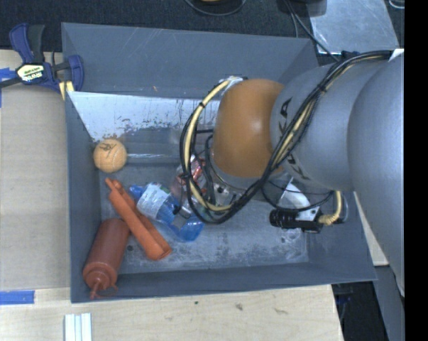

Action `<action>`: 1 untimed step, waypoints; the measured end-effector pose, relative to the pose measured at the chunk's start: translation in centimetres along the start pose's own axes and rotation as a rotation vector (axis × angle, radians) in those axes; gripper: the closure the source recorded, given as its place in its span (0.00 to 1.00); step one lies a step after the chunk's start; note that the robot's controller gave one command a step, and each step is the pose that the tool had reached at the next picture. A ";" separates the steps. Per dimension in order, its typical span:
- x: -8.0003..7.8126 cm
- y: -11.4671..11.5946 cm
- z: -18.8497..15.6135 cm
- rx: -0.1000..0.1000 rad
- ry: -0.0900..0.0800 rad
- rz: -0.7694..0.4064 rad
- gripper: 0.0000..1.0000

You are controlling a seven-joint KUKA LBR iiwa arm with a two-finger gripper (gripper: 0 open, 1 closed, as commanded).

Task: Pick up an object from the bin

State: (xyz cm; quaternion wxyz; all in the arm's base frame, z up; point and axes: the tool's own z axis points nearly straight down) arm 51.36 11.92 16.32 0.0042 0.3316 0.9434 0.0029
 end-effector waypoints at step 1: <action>-0.3 1.2 4.2 0.005 0.007 -0.714 0.00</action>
Offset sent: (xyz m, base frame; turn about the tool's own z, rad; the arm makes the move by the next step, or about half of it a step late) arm 0.0904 -0.0475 -0.0932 -0.3243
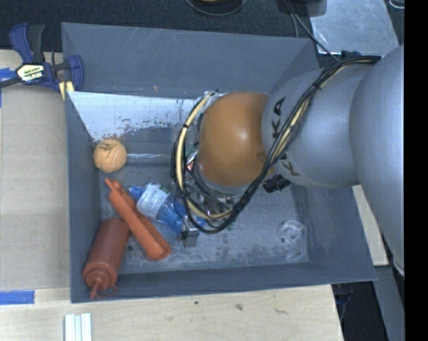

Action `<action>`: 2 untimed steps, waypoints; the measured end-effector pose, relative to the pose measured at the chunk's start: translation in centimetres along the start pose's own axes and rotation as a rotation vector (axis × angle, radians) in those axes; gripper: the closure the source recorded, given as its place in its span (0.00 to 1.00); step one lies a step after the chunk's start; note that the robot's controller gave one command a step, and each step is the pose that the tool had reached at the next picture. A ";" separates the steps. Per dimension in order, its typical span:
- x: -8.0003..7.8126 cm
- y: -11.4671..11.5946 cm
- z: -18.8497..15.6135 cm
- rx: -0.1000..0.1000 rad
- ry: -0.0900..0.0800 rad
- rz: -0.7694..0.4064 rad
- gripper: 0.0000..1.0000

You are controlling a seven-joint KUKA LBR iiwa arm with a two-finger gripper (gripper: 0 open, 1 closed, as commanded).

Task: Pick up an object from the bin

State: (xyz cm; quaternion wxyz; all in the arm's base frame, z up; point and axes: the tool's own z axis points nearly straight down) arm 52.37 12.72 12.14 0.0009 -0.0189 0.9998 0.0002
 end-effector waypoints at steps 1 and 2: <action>-6.2 -4.6 4.0 -0.004 -0.010 0.297 0.00; -7.4 -3.4 4.6 -0.002 -0.016 -0.239 1.00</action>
Offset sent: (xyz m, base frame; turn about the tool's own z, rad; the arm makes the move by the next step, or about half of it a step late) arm 0.0729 -0.0234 -0.0514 -0.5086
